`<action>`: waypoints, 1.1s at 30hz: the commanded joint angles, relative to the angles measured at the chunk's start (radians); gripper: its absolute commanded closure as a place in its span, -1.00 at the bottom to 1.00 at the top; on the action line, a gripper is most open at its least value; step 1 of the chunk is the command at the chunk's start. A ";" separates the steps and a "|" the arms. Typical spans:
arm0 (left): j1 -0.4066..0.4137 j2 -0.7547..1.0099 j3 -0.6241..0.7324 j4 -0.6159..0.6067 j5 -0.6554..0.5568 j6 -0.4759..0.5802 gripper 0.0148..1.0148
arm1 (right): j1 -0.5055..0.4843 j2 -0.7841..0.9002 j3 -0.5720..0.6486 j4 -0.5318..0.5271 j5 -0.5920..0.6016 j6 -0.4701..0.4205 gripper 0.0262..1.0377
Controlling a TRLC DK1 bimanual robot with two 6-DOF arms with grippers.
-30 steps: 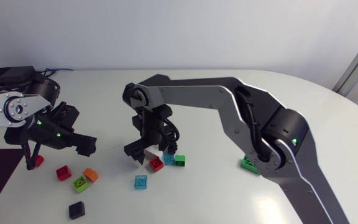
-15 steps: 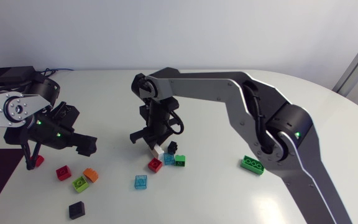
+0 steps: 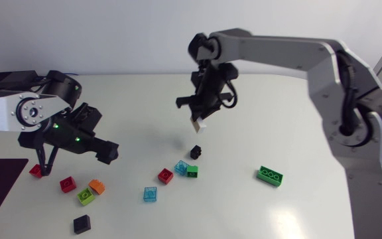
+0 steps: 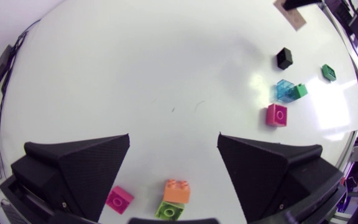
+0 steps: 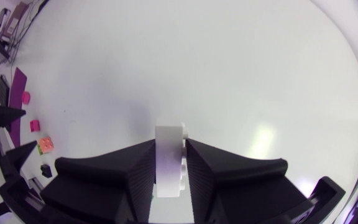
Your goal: Sort duplo bricks by size, large to the right and small to the left
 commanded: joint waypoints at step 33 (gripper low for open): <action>-0.444 0.356 0.258 -0.057 0.014 -0.027 0.52 | -0.349 -0.254 -0.557 0.144 -0.069 -0.050 -0.93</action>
